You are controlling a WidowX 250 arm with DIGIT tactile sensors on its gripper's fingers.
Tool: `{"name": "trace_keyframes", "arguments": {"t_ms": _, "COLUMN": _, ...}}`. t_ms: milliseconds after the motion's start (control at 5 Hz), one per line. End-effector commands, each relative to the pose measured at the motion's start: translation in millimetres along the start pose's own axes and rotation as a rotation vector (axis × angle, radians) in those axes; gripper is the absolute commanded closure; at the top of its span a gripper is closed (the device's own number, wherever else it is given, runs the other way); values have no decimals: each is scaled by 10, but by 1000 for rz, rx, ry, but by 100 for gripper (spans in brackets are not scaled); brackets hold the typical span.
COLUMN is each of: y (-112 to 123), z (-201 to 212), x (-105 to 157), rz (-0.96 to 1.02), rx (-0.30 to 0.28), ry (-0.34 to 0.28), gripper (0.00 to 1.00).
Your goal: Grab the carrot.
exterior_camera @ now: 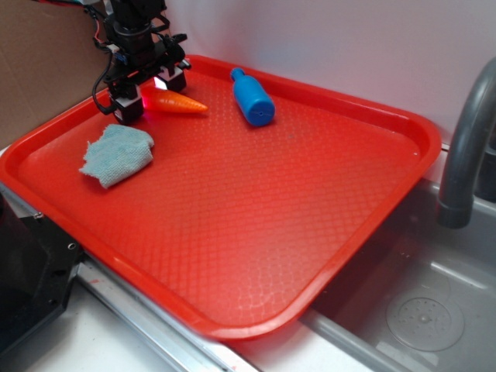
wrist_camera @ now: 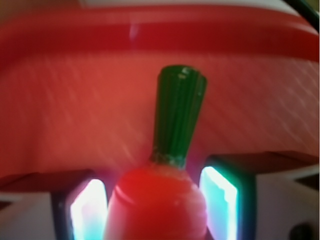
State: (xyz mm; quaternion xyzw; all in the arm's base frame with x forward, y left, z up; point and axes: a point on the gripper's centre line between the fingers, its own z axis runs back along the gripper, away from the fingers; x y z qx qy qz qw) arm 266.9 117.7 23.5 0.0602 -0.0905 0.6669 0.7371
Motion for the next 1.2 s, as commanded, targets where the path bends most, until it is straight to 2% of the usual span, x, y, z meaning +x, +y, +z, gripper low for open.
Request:
{"name": "trace_keyframes", "arguments": {"t_ms": 0, "y": -19, "z": 1019, "x": 21, "rz": -486, "rx": -121, "ry": 82, "gripper": 100}}
{"name": "trace_keyframes", "arguments": {"t_ms": 200, "y": -10, "z": 1386, "x": -105, "rz": -728, "rx": -159, "ry": 180, "gripper": 100}}
{"name": "trace_keyframes", "arguments": {"t_ms": 400, "y": 176, "z": 1794, "x": -348, "rz": -970, "rx": -233, "ry": 196, "gripper": 100}}
{"name": "trace_keyframes", "arguments": {"t_ms": 600, "y": 306, "z": 2012, "x": -459, "rz": -1218, "rx": -254, "ry": 217, "gripper": 100}}
{"name": "trace_keyframes", "arguments": {"t_ms": 800, "y": 433, "z": 2077, "x": -483, "rz": -1403, "rx": -323, "ry": 199, "gripper": 100}}
{"name": "trace_keyframes", "arguments": {"t_ms": 1000, "y": 454, "z": 2003, "x": -375, "rz": -1333, "rx": -294, "ry": 241, "gripper": 100}}
